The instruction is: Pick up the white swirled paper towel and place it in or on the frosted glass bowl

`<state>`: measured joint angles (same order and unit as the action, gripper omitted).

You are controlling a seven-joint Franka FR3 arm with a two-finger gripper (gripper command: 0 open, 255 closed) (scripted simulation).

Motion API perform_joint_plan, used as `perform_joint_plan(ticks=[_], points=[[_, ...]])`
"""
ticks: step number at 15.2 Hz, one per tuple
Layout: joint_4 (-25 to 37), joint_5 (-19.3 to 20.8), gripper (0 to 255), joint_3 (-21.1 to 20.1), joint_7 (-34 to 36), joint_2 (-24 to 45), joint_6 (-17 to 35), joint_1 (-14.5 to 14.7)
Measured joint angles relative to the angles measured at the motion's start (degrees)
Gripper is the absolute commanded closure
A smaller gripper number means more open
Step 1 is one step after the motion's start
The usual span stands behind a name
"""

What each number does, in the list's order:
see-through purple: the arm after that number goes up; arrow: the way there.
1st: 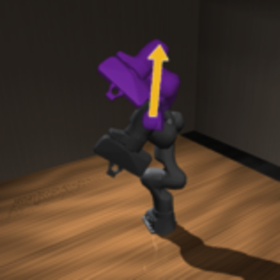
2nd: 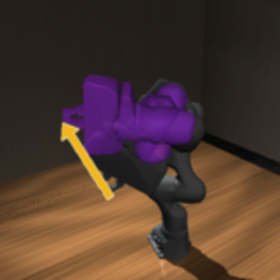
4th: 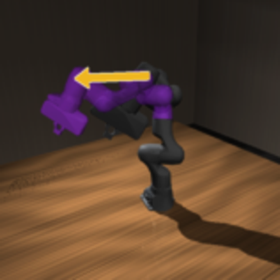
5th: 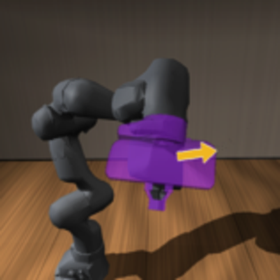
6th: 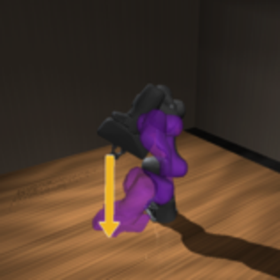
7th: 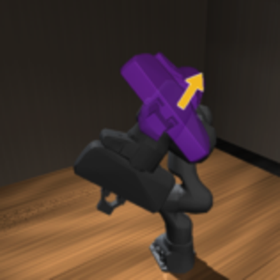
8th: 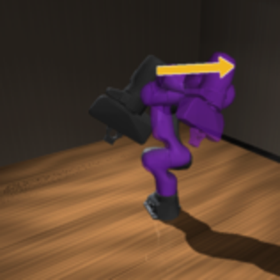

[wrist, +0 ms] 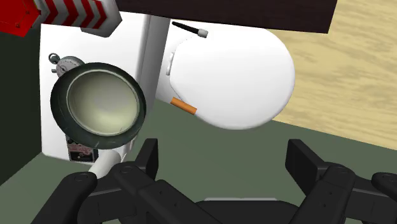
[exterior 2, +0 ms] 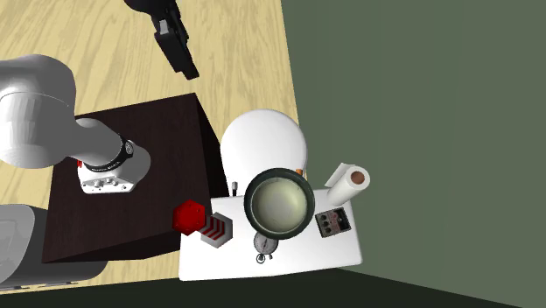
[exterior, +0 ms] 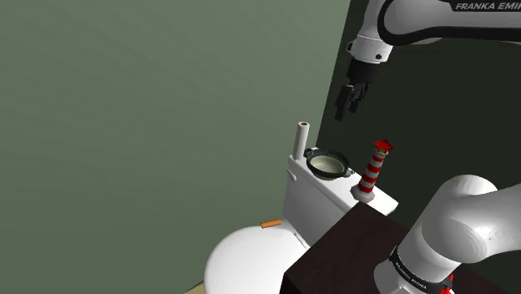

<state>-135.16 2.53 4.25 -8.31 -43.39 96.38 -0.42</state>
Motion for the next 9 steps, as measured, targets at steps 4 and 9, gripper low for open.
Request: perform_joint_plan(ticks=[4,9], points=[[1.5,0.3,0,1.2,-0.4,4.4,2.5,-0.4],[4.3,0.6,0,3.8,-1.4,14.1,8.6,-1.4]])
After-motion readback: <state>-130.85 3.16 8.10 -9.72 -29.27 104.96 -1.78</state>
